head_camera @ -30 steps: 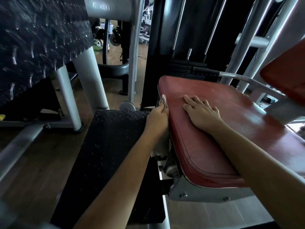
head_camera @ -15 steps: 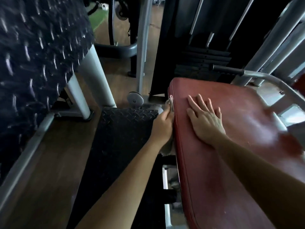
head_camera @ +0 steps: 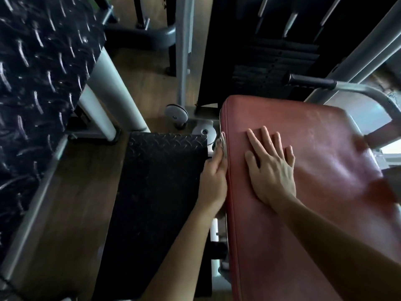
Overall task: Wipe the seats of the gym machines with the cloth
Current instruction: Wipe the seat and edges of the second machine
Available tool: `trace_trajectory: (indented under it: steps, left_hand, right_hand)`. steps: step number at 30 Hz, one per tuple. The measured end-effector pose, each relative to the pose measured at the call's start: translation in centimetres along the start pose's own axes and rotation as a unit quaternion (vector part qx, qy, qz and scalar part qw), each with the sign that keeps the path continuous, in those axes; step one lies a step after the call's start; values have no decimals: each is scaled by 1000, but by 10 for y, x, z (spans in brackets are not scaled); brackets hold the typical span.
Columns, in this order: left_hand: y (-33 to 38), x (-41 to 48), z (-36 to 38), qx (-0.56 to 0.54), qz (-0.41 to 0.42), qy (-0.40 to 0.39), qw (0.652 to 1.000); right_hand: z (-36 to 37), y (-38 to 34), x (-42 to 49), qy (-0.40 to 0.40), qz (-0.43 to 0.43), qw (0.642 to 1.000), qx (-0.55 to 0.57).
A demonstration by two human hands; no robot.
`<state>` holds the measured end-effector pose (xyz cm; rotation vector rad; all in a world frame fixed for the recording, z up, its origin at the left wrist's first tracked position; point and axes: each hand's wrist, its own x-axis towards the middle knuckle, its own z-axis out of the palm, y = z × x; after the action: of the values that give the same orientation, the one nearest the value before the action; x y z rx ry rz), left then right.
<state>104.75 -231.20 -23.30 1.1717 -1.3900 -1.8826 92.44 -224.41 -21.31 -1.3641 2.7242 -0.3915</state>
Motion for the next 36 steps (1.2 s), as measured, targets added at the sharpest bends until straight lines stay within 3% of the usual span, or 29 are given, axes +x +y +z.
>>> trace_trajectory:
  steps: [9,12,17,31,36]
  left_hand:
    - [-9,-15,-1,-54,-36,-11,998]
    - [-1,-6,-4,-18,-41,-38,998]
    - [20,30,0,40,1,-16,999]
    - [-1,-19,-7,61,-7,-56,997]
    - [14,3,-7,89,6,-40,995]
  right_hand:
    - [1,1,2,-10,-4,1000,-9]
    - [1,0,2,-12,-3,1000,-8]
    - [1,0,2,-17,0,1000,-11]
    - [0,1,1,-6,-1,1000,-3]
    - [-22,2,53,19,24,997,68]
